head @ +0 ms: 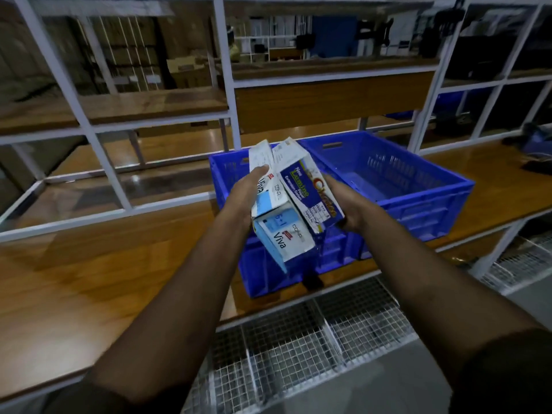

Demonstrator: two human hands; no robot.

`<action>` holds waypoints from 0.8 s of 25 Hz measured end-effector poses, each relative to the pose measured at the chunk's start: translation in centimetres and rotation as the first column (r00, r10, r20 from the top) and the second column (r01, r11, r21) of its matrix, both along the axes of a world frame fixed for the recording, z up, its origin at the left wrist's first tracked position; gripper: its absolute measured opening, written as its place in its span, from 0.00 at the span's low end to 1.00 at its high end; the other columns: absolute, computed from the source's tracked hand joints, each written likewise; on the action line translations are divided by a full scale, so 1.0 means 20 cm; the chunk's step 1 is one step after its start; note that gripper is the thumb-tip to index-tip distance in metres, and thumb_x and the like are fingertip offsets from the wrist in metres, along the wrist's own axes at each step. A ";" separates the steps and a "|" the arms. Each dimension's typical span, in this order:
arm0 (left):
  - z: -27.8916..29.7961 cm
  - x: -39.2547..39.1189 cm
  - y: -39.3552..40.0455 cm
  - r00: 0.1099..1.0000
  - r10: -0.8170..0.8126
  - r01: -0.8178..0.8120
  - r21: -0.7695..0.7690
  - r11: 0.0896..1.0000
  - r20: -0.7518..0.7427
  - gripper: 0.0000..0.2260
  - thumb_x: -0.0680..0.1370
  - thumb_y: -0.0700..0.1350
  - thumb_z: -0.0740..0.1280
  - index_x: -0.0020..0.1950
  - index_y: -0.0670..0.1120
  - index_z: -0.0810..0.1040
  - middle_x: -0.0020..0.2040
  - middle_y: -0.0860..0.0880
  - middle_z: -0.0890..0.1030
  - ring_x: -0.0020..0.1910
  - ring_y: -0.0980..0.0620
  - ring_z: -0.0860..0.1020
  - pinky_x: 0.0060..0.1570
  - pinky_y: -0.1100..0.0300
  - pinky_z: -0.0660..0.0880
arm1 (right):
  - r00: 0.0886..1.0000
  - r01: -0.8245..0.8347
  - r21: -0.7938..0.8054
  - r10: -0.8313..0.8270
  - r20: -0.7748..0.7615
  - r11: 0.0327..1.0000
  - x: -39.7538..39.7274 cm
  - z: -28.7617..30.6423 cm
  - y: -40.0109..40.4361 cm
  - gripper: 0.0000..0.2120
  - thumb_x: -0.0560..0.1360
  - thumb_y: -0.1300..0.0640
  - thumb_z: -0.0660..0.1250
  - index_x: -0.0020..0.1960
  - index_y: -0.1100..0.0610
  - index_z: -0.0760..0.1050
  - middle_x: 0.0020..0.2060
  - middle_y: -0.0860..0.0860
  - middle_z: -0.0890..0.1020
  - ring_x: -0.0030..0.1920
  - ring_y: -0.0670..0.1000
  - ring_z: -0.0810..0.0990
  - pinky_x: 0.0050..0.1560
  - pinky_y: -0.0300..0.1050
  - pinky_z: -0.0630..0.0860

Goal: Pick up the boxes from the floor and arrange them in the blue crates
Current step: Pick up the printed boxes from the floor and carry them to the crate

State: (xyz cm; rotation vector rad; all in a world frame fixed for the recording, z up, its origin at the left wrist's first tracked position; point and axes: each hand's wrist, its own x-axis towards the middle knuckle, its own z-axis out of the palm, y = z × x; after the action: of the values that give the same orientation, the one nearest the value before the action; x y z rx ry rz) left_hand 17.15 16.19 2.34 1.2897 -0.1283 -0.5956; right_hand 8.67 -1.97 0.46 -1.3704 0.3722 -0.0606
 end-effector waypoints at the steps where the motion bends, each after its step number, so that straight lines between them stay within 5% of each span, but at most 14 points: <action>1: 0.02 0.05 -0.02 1.000 -0.008 0.008 0.067 0.998 0.003 0.17 0.78 0.54 0.70 0.59 0.43 0.80 0.51 0.41 0.85 0.45 0.43 0.84 0.42 0.52 0.82 | 0.999 -0.008 -0.021 0.007 -0.032 1.000 0.06 -0.01 -0.03 0.28 0.81 0.37 0.57 0.66 0.58 0.77 0.58 0.59 0.83 0.55 0.61 0.83 0.55 0.57 0.81; 5: 0.05 0.24 -0.15 0.991 0.136 -0.135 0.143 0.980 0.008 0.12 0.82 0.50 0.65 0.45 0.43 0.78 0.31 0.45 0.84 0.27 0.49 0.82 0.32 0.56 0.80 | 0.989 -0.035 -0.141 0.014 -0.144 0.989 0.29 -0.04 -0.16 0.24 0.80 0.37 0.59 0.58 0.56 0.80 0.48 0.55 0.86 0.43 0.56 0.84 0.44 0.51 0.81; 11: 0.00 0.34 -0.30 0.926 0.376 -0.376 0.145 0.915 0.024 0.10 0.85 0.43 0.59 0.44 0.43 0.71 0.17 0.53 0.76 0.15 0.58 0.75 0.16 0.66 0.69 | 0.970 -0.158 -0.201 0.114 -0.216 0.967 0.52 -0.11 -0.27 0.16 0.82 0.49 0.61 0.42 0.56 0.79 0.32 0.52 0.83 0.32 0.53 0.81 0.35 0.46 0.80; 15: -0.17 0.35 -0.32 0.882 0.464 -0.449 0.158 0.879 -0.077 0.07 0.82 0.43 0.65 0.48 0.40 0.75 0.37 0.42 0.83 0.35 0.44 0.82 0.38 0.55 0.78 | 0.938 -0.248 -0.272 0.160 -0.307 0.930 0.56 -0.24 -0.33 0.18 0.83 0.57 0.57 0.36 0.59 0.74 0.30 0.56 0.76 0.26 0.52 0.72 0.33 0.41 0.72; 18: -0.19 0.40 -0.35 0.842 0.512 -0.540 0.286 0.792 0.172 0.10 0.80 0.45 0.71 0.54 0.39 0.80 0.51 0.41 0.84 0.47 0.43 0.82 0.47 0.53 0.79 | 0.947 -0.195 -0.330 0.090 -0.308 0.924 0.57 -0.26 -0.36 0.13 0.82 0.62 0.56 0.40 0.63 0.72 0.31 0.57 0.75 0.27 0.53 0.70 0.25 0.35 0.68; 20: -0.15 0.38 -0.38 0.919 0.358 -0.393 0.375 0.840 0.163 0.14 0.78 0.50 0.72 0.53 0.40 0.80 0.51 0.40 0.85 0.47 0.42 0.84 0.50 0.47 0.82 | 0.962 -0.129 -0.241 0.062 -0.268 0.962 0.58 -0.26 -0.36 0.10 0.81 0.55 0.57 0.47 0.59 0.73 0.38 0.57 0.76 0.35 0.54 0.74 0.33 0.40 0.69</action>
State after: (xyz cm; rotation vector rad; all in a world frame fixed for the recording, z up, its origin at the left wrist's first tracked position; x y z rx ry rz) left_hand 24.79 8.64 -0.59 1.6886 0.1880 -0.2266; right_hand 20.24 -9.09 -4.74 -1.6574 0.5287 0.1575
